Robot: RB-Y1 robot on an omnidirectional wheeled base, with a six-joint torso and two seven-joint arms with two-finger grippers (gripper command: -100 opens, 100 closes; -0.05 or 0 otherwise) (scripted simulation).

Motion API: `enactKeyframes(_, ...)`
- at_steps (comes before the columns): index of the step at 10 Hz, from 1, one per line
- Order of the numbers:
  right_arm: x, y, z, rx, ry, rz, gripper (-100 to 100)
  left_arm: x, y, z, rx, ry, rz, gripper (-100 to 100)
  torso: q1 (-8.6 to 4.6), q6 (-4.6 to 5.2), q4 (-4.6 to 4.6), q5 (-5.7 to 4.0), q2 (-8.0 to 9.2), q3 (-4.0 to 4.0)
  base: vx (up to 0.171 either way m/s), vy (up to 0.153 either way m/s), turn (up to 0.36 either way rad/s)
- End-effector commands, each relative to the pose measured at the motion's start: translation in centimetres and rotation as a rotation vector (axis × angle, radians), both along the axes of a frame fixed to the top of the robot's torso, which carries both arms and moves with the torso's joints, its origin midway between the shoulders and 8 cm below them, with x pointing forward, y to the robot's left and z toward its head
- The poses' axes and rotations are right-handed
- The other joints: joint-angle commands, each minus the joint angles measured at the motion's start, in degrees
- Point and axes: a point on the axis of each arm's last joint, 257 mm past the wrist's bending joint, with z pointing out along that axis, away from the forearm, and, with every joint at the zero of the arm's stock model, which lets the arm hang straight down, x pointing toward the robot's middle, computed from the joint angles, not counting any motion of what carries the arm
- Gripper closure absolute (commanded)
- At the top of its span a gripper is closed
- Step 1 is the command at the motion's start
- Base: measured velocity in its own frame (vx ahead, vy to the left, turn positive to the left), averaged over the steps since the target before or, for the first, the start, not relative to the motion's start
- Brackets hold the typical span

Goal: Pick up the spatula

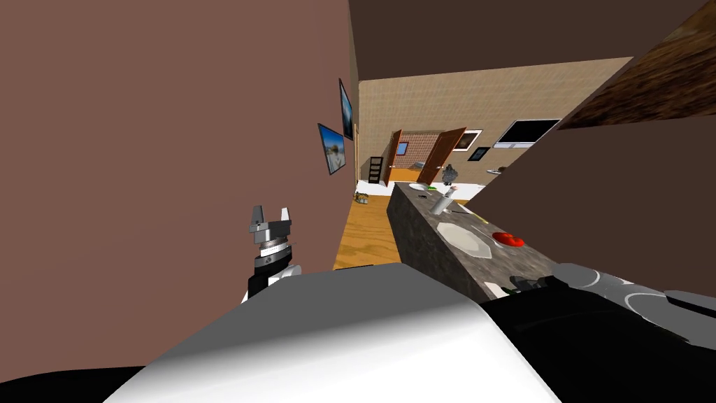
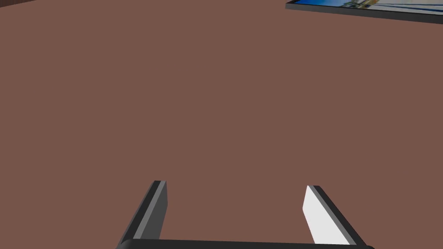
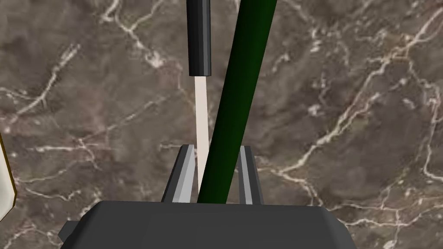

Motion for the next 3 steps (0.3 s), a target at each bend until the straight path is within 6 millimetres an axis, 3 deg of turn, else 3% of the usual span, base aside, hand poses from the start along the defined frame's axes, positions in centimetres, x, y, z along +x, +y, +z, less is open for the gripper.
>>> enactKeyframes(1,0.35,-0.27,0.32,-0.001,-0.002,0.004,100,0.0,0.0,0.0,0.0,0.0,0.0,0,0.0,0.0,0.0,0.0,0.0,0.0,0.016,0.084,-0.041)
enactKeyframes(2,0.26,-0.25,0.23,-0.003,-0.003,-0.001,100,0.0,0.0,0.0,0.0,0.0,0.0,0,-0.04,-0.08,0.01,-0.03,-0.01,0.0,0.005,0.031,0.0)
enactKeyframes(3,0.24,-0.23,0.22,-0.001,-0.002,0.001,0,0.0,0.0,0.0,0.0,0.0,0.0,0,-0.22,-0.07,0.01,-0.06,0.01,0.0,0.001,0.008,-0.001)
